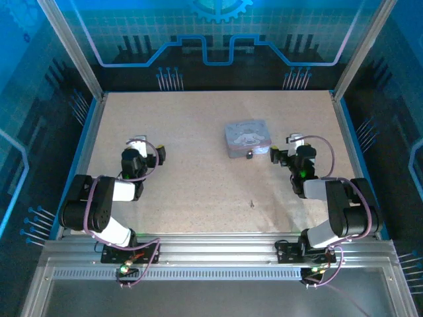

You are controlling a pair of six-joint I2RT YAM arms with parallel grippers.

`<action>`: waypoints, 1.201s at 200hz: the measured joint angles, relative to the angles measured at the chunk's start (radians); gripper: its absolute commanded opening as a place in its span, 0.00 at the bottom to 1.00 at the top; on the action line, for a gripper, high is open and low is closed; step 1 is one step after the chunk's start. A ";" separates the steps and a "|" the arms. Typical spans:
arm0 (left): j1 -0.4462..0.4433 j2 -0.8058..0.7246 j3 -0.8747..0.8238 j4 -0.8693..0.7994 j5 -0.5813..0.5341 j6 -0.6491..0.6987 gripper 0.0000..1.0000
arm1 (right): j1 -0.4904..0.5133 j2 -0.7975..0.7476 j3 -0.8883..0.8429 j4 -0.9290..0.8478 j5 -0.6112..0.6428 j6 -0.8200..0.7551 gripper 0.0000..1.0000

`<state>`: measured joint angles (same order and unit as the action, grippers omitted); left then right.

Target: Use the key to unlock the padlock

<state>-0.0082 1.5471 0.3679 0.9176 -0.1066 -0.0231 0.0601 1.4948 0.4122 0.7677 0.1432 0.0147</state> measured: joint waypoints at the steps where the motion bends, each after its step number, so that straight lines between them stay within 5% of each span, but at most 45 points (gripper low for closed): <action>1: 0.000 0.000 0.000 0.000 0.000 0.000 0.99 | 0.000 0.000 0.000 0.000 0.000 0.000 1.00; 240: 0.000 -0.003 -0.040 0.064 0.000 0.000 0.99 | -0.010 -0.017 0.012 -0.056 -0.030 0.007 1.00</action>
<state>-0.0082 1.5436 0.3279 0.9821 -0.1070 -0.0231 0.0498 1.4776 0.4240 0.7116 0.1131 0.0219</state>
